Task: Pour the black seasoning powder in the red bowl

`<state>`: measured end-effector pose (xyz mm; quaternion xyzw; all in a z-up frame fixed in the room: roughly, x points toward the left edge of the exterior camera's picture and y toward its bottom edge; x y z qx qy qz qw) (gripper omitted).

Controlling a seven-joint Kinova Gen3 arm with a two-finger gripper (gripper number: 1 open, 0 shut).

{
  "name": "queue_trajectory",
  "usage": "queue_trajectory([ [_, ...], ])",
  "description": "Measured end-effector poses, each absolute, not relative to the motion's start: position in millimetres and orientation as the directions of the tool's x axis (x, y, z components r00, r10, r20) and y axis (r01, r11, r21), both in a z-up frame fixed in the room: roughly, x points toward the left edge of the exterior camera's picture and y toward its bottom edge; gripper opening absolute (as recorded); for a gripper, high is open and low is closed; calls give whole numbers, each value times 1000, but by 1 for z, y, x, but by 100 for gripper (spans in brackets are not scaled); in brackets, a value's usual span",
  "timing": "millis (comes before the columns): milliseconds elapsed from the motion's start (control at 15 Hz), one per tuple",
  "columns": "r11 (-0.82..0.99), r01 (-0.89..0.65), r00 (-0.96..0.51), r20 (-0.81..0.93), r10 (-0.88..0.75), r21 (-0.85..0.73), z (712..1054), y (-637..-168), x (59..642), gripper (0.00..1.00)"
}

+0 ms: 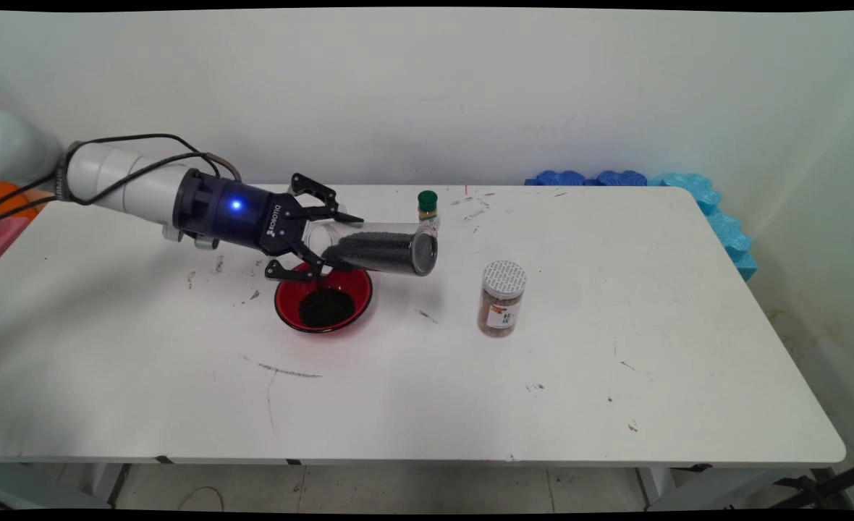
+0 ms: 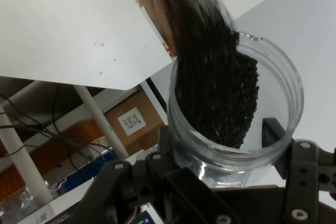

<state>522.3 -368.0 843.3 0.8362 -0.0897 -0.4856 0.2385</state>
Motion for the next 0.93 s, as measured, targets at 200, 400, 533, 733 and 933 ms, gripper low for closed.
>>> queue_trajectory([
  [200,-870,84,514,-769,-381,487,843,-368,523,0],
  [400,-870,85,513,-770,-380,486,844,-368,524,0],
  [533,-869,85,513,-769,-382,488,844,-368,524,0],
  [733,-862,70,517,-757,-399,502,844,-368,525,0],
  [933,-850,48,523,-738,-426,524,843,-369,525,0],
])
